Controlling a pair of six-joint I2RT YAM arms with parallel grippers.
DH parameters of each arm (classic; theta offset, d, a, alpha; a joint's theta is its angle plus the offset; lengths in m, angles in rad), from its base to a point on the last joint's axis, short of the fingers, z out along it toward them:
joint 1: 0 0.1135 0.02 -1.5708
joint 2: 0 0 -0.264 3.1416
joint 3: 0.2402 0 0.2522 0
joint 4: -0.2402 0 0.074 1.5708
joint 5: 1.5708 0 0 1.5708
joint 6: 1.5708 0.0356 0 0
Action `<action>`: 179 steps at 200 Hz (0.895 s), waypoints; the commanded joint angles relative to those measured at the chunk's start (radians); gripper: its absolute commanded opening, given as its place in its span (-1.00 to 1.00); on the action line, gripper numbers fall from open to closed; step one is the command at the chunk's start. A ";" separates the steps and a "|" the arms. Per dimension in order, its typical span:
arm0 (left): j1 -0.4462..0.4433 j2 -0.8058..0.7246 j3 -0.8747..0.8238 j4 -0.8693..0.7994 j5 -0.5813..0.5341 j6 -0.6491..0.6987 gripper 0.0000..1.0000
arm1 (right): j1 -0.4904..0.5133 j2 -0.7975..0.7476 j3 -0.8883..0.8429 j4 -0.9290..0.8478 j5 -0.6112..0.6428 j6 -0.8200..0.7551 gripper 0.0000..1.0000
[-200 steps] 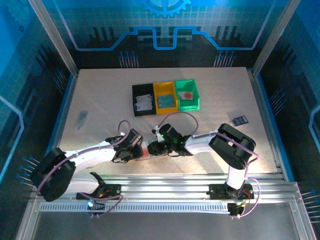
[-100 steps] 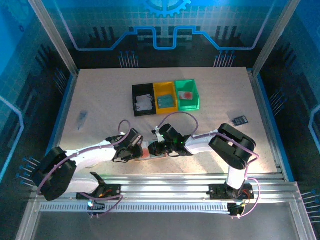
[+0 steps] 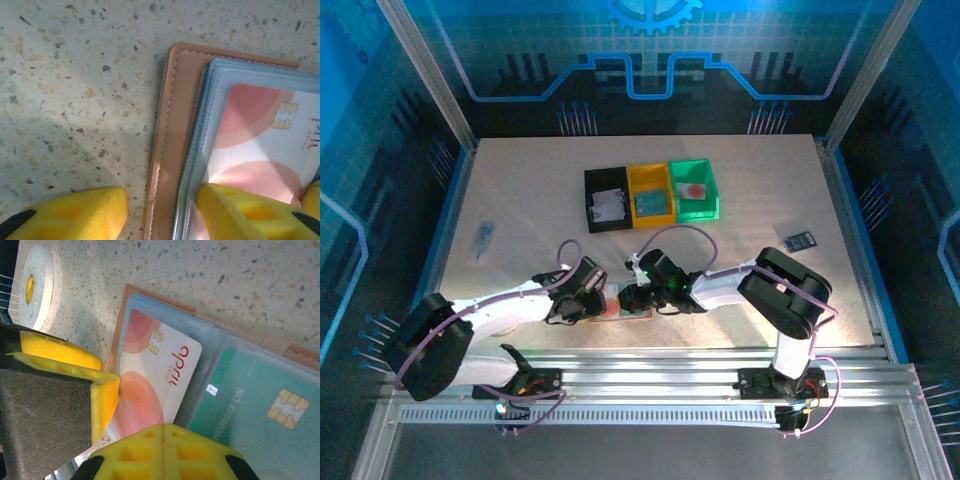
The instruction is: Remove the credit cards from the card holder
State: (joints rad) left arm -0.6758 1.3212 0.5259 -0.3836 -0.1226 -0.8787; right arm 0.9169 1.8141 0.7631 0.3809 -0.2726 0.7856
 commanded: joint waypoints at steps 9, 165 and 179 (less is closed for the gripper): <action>-0.006 0.090 -0.063 0.281 0.156 0.044 -0.01 | 0.018 -0.014 -0.050 0.048 -0.102 0.024 -1.00; 0.016 -0.021 -0.021 0.130 0.072 0.098 0.17 | -0.064 -0.112 -0.116 -0.011 -0.102 -0.001 -1.00; 0.019 -0.014 -0.026 0.135 0.070 0.096 0.17 | -0.063 -0.120 -0.110 -0.022 -0.102 -0.008 -1.00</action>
State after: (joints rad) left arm -0.6682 1.2663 0.5247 -0.3763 -0.0883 -0.8051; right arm 0.8627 1.7256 0.6582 0.3893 -0.3534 0.8036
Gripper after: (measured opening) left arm 0.584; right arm 0.039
